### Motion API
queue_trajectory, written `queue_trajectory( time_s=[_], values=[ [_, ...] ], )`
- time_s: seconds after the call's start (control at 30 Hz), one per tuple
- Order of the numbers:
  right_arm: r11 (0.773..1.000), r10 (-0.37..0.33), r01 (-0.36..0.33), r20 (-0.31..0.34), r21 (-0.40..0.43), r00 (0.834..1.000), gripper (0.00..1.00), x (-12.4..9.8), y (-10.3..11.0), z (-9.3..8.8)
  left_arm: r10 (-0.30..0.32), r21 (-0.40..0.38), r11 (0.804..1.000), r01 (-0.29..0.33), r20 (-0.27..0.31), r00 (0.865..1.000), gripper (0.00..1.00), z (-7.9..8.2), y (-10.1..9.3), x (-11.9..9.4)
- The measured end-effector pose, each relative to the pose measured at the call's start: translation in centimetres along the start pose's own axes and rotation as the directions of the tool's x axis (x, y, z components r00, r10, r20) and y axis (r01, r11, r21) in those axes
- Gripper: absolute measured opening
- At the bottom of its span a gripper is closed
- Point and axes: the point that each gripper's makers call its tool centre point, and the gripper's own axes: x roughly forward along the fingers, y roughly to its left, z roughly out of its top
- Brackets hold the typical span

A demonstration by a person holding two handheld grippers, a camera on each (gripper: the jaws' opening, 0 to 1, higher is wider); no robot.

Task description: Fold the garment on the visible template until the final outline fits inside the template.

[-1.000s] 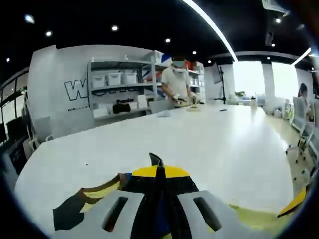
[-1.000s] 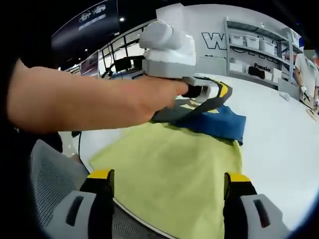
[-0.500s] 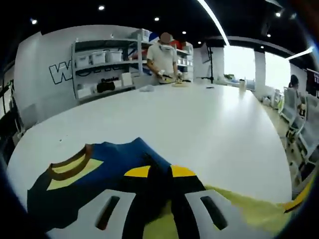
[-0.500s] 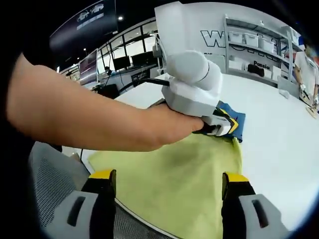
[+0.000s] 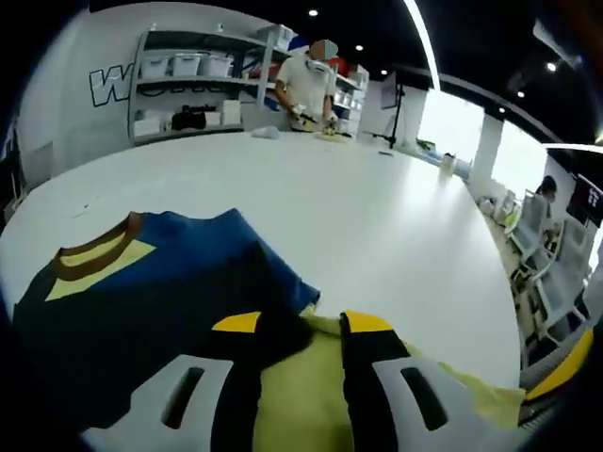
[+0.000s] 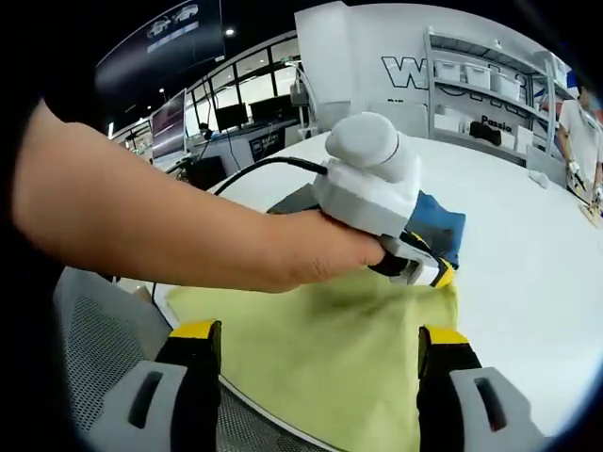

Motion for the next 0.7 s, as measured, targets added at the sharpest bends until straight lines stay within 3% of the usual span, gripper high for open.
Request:
queue_trajectory(
  time_s=[0.03, 0.27, 0.4, 0.47, 0.57, 0.7],
  values=[
    [1.0, 0.0, 0.0, 0.0, 0.0, 1.0, 0.87, 0.0, 0.0, 0.0, 0.005, -0.029, 1.0, -0.006, -0.025, 1.0, 0.28, -0.4, 0.0, -0.2],
    [1.0, -0.003, 0.003, -0.004, -0.008, 1.0, 0.87, 0.0, 0.0, 0.0, -0.009, -0.028, 1.0, 0.008, -0.022, 1.0, 0.31, -0.1, -0.3, -0.3],
    [1.0, -0.004, 0.004, -0.008, -0.015, 1.0, 0.87, 0.1, 0.1, -0.1, 0.015, -0.001, 1.0, -0.015, 0.016, 1.0, 0.33, 1.4, 0.5, -1.5],
    [1.0, -0.003, 0.003, -0.007, -0.021, 1.0, 0.87, 0.1, 0.1, -0.1, 0.02, 0.003, 1.0, -0.02, 0.044, 0.999, 0.41, 2.3, 0.7, -1.9],
    [1.0, 0.0, 0.0, -0.008, -0.028, 1.0, 0.87, 0.1, 0.2, -0.1, 0.056, 0.019, 0.998, -0.058, 0.1, 0.993, 0.6, 4.1, 1.7, -3.3],
    [0.999, 0.006, -0.006, -0.011, -0.045, 1.0, 0.87, 0.1, 0.5, -0.1, 0.082, 0.026, 0.996, -0.086, 0.139, 0.987, 0.74, 5.2, 2.4, -5.2]
  ],
)
